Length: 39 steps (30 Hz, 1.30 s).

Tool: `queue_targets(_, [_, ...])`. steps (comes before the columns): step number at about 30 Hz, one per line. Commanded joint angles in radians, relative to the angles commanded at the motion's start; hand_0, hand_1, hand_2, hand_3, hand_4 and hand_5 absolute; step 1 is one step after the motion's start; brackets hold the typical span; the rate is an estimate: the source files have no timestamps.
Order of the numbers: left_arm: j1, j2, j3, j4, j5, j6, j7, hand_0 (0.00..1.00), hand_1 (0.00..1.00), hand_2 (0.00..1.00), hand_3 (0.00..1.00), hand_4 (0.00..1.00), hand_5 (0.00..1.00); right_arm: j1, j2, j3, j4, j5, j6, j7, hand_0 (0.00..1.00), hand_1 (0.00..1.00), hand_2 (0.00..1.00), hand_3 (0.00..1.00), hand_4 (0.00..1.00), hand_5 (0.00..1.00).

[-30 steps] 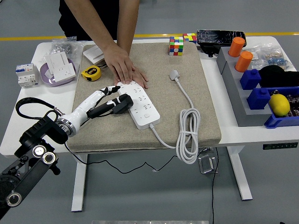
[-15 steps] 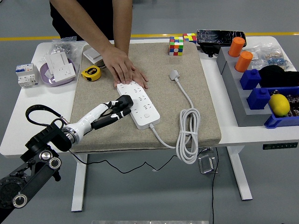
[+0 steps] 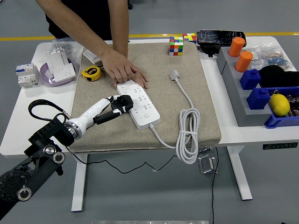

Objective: Pick up the plug,place it near the board,insert it into the board,press the button

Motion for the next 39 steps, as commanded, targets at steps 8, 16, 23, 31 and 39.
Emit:
queue_targets(8, [-0.023,-0.002,0.018,0.019,0.006,0.003,-0.006,0.998,0.998,0.989,0.965,0.998,0.998,0.003,-0.001,0.0,0.0,0.0,0.0,0.0,0.877,0.796,0.767,0.769,0.998,0.778])
queue_targets(16, [-0.019,-0.001,0.019,0.011,0.045,0.016,-0.006,0.998,0.998,0.989,0.964,0.998,0.998,0.003,0.001,0.004,0.0,0.0,-0.001,0.001,0.877,0.795,0.767,0.771,0.998,0.787])
queue_targets(23, [-0.006,0.001,0.02,0.01,0.116,0.045,-0.011,0.998,0.998,0.993,0.961,0.998,0.998,0.001,0.002,0.006,0.0,-0.001,-0.002,0.001,0.874,0.795,0.767,0.775,0.998,0.796])
queue_targets(31, [0.005,0.003,0.035,0.011,0.131,0.041,-0.009,0.998,0.998,0.993,0.961,0.998,0.998,0.002,0.003,0.008,-0.001,0.0,-0.002,0.002,0.874,0.795,0.767,0.777,0.998,0.801])
queue_targets(39, [-0.015,-0.001,0.052,0.03,0.136,0.043,-0.015,0.998,0.998,0.994,0.961,0.998,0.998,0.004,0.002,0.008,-0.001,0.0,-0.003,0.003,0.873,0.795,0.767,0.778,0.998,0.803])
